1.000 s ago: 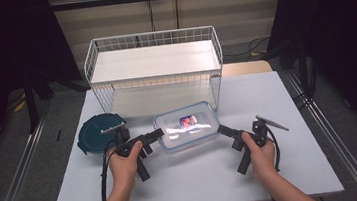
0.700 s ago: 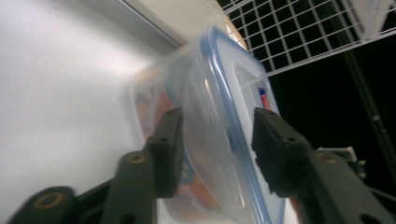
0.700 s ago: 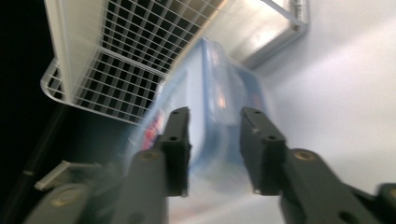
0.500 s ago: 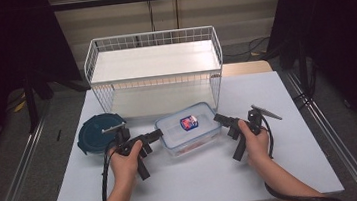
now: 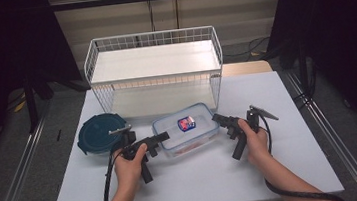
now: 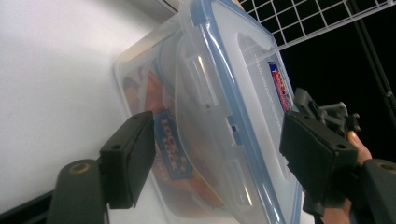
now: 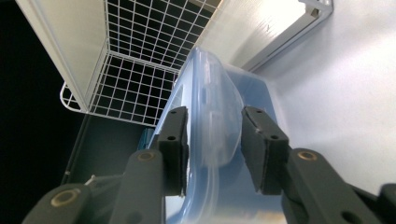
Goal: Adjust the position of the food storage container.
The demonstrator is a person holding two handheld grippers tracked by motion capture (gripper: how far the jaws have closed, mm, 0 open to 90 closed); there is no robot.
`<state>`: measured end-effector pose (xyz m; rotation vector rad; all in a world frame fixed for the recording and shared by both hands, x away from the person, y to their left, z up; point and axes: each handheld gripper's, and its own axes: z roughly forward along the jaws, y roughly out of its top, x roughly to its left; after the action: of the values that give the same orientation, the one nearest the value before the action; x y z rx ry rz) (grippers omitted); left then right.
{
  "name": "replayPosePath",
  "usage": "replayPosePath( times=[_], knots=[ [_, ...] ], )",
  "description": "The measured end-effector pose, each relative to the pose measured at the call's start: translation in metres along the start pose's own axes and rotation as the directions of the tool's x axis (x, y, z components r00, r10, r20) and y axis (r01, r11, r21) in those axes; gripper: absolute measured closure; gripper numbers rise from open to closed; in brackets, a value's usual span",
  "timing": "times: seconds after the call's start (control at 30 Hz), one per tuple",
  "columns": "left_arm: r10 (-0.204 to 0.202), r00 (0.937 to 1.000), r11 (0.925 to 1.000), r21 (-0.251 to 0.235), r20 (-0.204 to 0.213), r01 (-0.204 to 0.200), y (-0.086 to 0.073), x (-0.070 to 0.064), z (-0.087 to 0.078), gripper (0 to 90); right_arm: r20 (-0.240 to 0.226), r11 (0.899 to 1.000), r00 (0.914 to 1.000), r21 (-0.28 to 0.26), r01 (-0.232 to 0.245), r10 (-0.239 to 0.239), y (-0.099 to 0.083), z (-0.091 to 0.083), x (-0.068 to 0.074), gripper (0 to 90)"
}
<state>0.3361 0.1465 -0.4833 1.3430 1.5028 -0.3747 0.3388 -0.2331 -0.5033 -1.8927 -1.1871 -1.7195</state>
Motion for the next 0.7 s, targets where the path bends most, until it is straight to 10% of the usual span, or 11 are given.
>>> replayPosePath(
  times=[0.1, 0.53, 0.7],
  knots=[
    [0.005, 1.0000, 0.9999, -0.016, -0.004, -0.005, 0.001, -0.004, -0.009, 46.0, 0.008, 1.000, 0.9999, -0.012, 0.012, -0.012, -0.005, -0.006, 0.003, 66.7],
    [-0.007, 0.9999, 0.9995, -0.031, -0.009, 0.006, 0.003, -0.006, -0.019, 51.2, 0.046, 0.990, 0.9890, -0.015, 0.141, -0.141, -0.011, -0.013, 0.015, 78.0],
    [0.009, 0.9999, 0.9979, -0.064, 0.012, -0.008, 0.006, -0.011, -0.029, 53.0, -0.007, 0.990, 0.9902, -0.024, 0.139, -0.140, -0.013, -0.015, 0.020, 78.5]
  ],
)
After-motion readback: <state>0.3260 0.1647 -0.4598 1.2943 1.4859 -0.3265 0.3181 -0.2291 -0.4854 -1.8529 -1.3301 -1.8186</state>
